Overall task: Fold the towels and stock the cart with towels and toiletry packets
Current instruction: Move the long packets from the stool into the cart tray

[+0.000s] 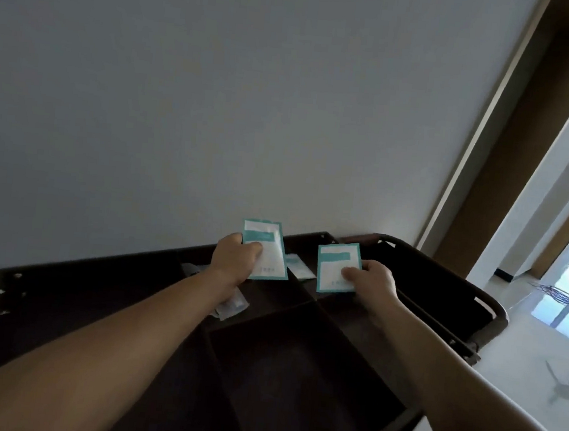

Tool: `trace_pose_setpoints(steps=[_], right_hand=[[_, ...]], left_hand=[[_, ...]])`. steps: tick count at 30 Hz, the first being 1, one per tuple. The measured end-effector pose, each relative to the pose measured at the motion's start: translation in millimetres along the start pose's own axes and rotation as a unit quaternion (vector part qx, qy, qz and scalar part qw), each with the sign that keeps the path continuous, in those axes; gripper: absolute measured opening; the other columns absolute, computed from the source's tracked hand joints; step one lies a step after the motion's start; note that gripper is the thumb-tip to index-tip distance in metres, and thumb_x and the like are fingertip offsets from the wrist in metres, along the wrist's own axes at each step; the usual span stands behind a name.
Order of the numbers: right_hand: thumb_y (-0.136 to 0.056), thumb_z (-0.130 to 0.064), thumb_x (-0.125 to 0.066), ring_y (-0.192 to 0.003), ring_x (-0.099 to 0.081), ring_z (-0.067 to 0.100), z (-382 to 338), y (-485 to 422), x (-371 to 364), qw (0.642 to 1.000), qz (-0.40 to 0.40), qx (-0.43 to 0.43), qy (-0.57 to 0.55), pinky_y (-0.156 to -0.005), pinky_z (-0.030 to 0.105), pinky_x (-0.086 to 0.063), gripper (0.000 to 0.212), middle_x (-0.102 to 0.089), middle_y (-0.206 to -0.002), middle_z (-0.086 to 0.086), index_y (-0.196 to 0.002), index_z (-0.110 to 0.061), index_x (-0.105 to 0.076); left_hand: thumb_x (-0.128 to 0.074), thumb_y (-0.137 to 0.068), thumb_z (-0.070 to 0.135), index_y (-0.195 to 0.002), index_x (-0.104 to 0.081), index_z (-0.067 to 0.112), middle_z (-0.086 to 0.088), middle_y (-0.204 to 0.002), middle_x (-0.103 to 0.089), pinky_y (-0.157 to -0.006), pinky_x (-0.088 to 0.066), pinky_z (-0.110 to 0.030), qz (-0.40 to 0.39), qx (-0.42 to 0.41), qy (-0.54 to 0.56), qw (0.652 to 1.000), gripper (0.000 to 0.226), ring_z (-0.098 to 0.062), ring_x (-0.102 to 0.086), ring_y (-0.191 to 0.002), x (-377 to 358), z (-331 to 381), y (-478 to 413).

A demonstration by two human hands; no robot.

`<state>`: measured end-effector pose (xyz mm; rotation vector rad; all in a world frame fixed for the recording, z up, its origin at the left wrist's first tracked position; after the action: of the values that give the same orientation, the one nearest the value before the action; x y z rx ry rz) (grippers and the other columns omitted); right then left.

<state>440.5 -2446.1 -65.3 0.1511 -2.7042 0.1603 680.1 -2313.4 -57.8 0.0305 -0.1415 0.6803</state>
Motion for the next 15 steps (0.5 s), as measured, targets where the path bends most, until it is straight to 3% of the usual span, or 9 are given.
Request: trace_pose_setpoints(steps=[5, 7, 12, 15], right_hand=[[-0.086, -0.012, -0.067, -0.063, -0.063, 0.015, 18, -90, -33, 0.996, -0.081, 0.019, 0.023, -0.053, 0.027, -0.047, 0.013, -0.069, -0.076, 0.001, -0.076, -0.019, -0.065], [-0.086, -0.014, -0.067, -0.059, -0.057, 0.016, 27, -126, -44, 0.992, -0.118, 0.02, 0.041, -0.054, 0.029, -0.044, 0.006, -0.069, -0.081, 0.007, -0.08, -0.014, -0.066], [-0.087, -0.013, -0.07, -0.057, -0.057, 0.013, 48, -196, -80, 0.98, -0.189, 0.015, 0.056, -0.048, 0.025, -0.041, 0.004, -0.072, -0.089, 0.012, -0.085, -0.01, -0.068], [-0.086, -0.011, -0.072, -0.064, -0.061, 0.017, 61, -216, -110, 0.968, -0.243, -0.015, 0.066, -0.049, 0.023, -0.041, 0.021, -0.071, -0.091, 0.012, -0.103, 0.002, -0.07]], left_hand=[[-0.053, -0.093, 0.008, -0.11, -0.063, 0.0, -0.017, -0.107, -0.068, -0.08, -0.056, -0.041, 0.075, 0.022, -0.015, 0.997, 0.022, -0.032, -0.068, -0.095, -29, -11, -38], [-0.054, -0.092, 0.007, -0.11, -0.065, 0.002, -0.015, -0.106, -0.069, -0.078, -0.056, -0.037, 0.109, 0.033, -0.02, 0.993, 0.022, -0.03, -0.068, -0.093, -42, -13, -49], [-0.055, -0.089, 0.006, -0.095, -0.067, 0.012, -0.011, -0.099, -0.071, -0.083, -0.057, -0.041, 0.181, 0.054, -0.037, 0.981, 0.015, -0.028, -0.069, -0.09, -63, -13, -68], [-0.056, -0.089, 0.007, -0.097, -0.069, 0.009, -0.011, -0.097, -0.072, -0.076, -0.058, -0.041, 0.22, 0.072, -0.038, 0.972, 0.016, -0.025, -0.07, -0.083, -62, -16, -70]])
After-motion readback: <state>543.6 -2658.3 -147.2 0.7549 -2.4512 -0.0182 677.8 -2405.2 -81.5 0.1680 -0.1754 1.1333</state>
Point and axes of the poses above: each hand's wrist, its own y-axis away from the middle knuckle, its own x-axis out of the back of the hand, z = x × y, the point moved 6 cm from there along -y, towards the middle knuckle
